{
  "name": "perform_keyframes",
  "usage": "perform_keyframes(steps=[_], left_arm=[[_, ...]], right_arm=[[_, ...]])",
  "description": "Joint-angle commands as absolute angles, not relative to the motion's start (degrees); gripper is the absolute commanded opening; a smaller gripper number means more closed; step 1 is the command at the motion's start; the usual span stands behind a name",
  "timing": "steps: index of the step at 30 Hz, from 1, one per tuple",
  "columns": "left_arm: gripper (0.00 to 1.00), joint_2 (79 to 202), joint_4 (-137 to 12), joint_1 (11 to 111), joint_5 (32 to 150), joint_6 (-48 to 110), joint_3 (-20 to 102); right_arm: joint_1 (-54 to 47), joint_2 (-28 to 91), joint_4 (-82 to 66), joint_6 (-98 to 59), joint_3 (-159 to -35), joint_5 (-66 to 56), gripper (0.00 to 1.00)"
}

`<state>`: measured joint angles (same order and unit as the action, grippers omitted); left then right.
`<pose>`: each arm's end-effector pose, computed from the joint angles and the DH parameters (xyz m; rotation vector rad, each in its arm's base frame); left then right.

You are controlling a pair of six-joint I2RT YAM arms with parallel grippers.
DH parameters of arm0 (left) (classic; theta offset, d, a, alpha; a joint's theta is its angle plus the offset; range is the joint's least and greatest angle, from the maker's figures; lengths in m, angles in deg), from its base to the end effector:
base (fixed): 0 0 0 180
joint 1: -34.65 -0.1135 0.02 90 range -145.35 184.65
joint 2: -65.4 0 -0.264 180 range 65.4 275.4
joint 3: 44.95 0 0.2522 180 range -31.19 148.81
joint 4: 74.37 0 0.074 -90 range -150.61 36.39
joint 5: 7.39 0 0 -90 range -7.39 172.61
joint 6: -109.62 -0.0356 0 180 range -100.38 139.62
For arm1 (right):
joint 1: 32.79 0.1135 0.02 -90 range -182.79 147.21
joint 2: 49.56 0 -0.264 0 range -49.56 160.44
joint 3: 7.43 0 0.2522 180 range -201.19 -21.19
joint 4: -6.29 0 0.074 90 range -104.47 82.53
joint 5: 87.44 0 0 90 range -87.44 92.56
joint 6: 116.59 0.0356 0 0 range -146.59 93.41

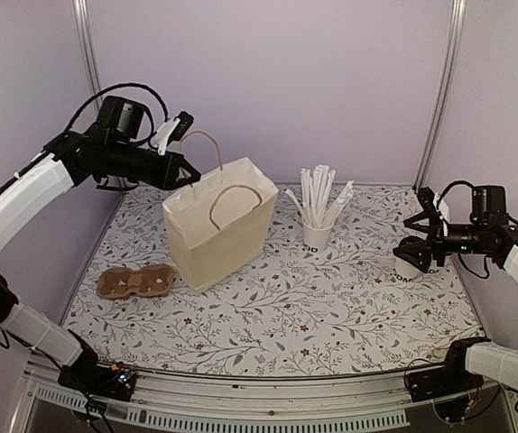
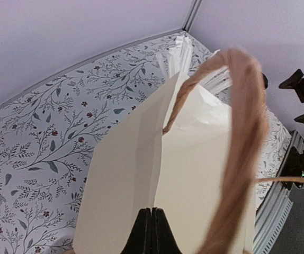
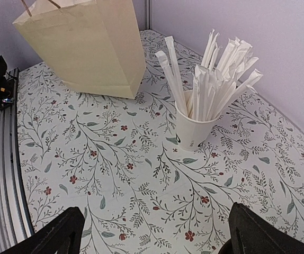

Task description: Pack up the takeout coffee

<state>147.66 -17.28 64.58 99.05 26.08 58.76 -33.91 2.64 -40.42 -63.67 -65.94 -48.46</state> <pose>0.2611 -0.1619 0.4043 0.6177 2.1574 -0.6660 0.1828 0.0241 0.2873 -1.0336 1.7608 0.5976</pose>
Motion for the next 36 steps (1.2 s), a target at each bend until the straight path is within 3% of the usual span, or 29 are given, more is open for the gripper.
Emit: perform_keyframes(steps=[1, 10, 20, 24, 27, 31, 36], left_arm=[[0.0, 145.24, -18.53, 69.43, 105.07, 27.17, 55.42], [0.0, 152.31, -20.64, 76.51, 119.22, 25.86, 59.66], [0.0, 167.37, -13.69, 81.78, 121.53, 20.86, 72.43], [0.36, 169.45, -11.18, 82.02, 115.66, 19.73, 77.24], [0.56, 167.31, -10.43, 82.03, 109.4, 19.18, 78.46], [0.69, 160.53, -9.62, 82.08, 99.22, 19.01, 76.25], [0.72, 150.03, -7.92, 79.03, 84.95, 24.39, 66.65]], right_arm=[[-33.67, 2.56, -39.59, -62.71, -65.62, -47.31, 0.99], [-33.67, 2.37, -38.79, -61.62, -65.5, -46.22, 0.99], [-33.72, 2.67, -38.77, -61.57, -65.44, -45.78, 0.99], [-33.7, 2.51, -38.89, -61.69, -65.36, -45.86, 0.99], [-33.66, 2.39, -38.93, -61.74, -65.39, -45.94, 0.99], [-33.66, 2.29, -39.21, -62.01, -65.4, -46.2, 0.99], [-33.66, 2.25, -39.35, -62.27, -65.48, -46.31, 0.99]])
